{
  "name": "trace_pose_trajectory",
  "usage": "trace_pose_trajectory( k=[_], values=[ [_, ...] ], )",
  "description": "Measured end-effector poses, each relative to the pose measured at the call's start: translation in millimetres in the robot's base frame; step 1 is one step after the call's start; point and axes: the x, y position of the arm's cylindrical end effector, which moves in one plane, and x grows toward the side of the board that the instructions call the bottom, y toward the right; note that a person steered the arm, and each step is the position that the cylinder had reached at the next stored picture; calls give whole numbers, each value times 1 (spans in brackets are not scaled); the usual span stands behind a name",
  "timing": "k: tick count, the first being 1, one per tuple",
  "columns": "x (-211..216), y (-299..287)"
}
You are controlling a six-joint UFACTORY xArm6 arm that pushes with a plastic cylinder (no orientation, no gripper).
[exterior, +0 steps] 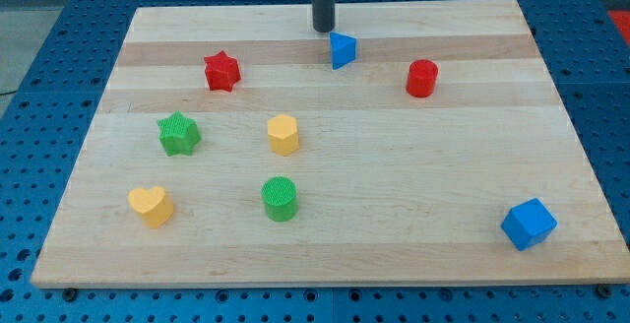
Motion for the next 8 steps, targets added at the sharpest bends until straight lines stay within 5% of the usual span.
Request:
trace_pose_trajectory(
  k=[5,8],
  values=[
    [119,14],
    [196,83]
  ],
)
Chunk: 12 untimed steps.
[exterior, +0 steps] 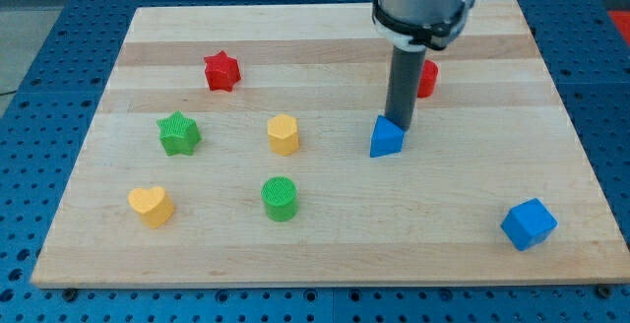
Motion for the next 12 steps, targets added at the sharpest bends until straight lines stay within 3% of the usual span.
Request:
trace_pose_trajectory(
  k=[2,3,4,6,7,9,12],
  values=[
    [-25,-71],
    [0,-77],
    [19,-53],
    [20,70],
    [2,74],
    [23,104],
    [27,75]
  ],
)
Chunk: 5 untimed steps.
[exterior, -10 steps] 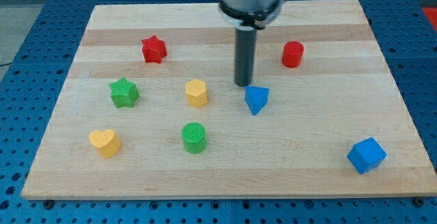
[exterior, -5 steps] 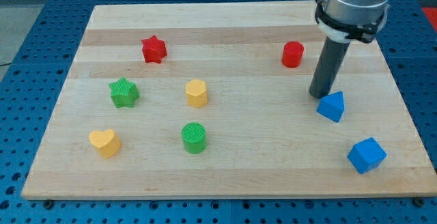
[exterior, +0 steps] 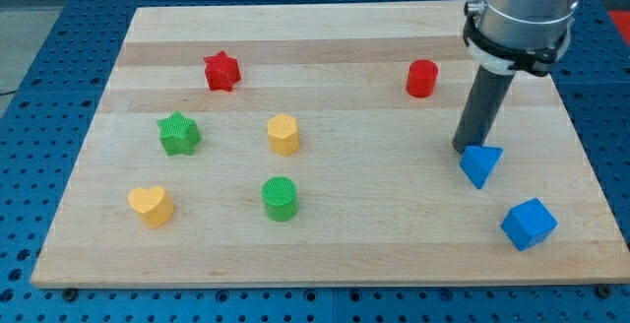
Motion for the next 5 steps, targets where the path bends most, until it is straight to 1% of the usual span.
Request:
trace_pose_trajectory(
  k=[1,3,4,5],
  values=[
    [11,1],
    [40,29],
    [45,43],
    [39,43]
  ],
)
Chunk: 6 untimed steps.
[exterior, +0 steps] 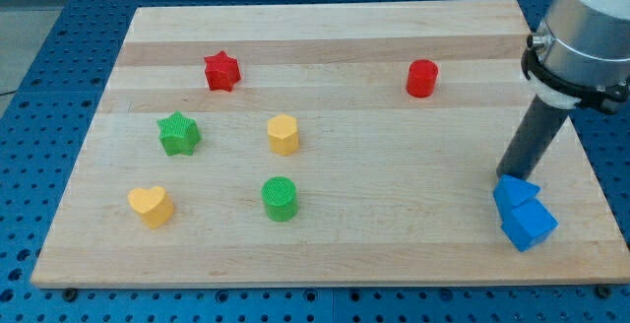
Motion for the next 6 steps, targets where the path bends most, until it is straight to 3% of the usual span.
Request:
trace_pose_trajectory(
  k=[1,2,3,5,6],
  values=[
    [-66,0],
    [-178,0],
    [-255,5],
    [-317,49],
    [-273,50]
  ],
)
